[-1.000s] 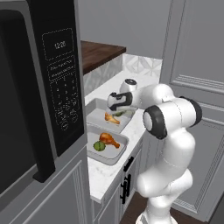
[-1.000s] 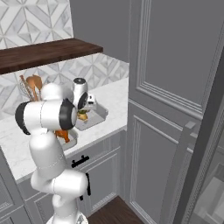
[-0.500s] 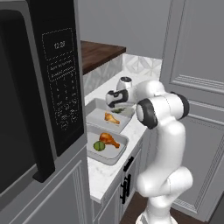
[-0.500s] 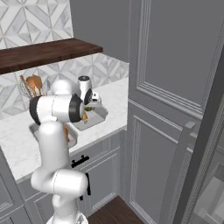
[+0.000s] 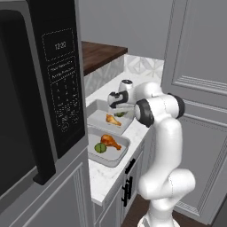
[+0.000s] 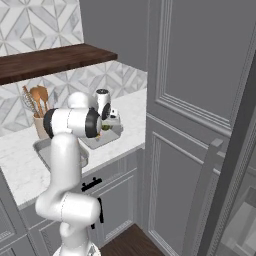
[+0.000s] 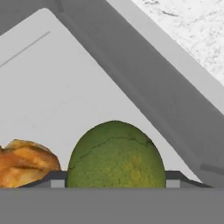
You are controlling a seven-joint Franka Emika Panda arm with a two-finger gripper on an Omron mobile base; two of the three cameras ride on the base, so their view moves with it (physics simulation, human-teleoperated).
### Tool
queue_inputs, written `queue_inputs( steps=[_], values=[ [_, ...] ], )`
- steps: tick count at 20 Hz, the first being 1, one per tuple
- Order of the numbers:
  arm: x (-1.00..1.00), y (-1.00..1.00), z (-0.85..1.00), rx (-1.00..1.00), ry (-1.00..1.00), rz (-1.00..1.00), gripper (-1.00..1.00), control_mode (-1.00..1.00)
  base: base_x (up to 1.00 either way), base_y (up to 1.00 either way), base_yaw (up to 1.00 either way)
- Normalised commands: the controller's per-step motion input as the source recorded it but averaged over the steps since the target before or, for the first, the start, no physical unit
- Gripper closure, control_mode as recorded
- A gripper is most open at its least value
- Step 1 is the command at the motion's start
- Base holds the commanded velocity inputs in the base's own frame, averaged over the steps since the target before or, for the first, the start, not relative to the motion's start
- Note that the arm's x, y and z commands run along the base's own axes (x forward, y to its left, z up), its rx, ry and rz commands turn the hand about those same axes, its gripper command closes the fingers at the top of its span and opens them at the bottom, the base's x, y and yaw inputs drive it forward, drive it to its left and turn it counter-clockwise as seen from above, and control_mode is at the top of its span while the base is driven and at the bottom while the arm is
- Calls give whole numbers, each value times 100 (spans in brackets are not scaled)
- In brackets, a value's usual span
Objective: Place one lime and one chicken drumstick in each tupperware on the nearby counter, to pack two identical lunches.
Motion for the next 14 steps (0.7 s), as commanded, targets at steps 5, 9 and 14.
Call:
queue_inputs(
  steps=[5,9,14],
  values=[
    [15,0,-15,0,0,0,100,-100,0,0,0],
    [0,8,0,0,0,0,100,-100,0,0,0],
    [0,16,1,-1,0,0,-100,-100,0,0,0]
  ],
)
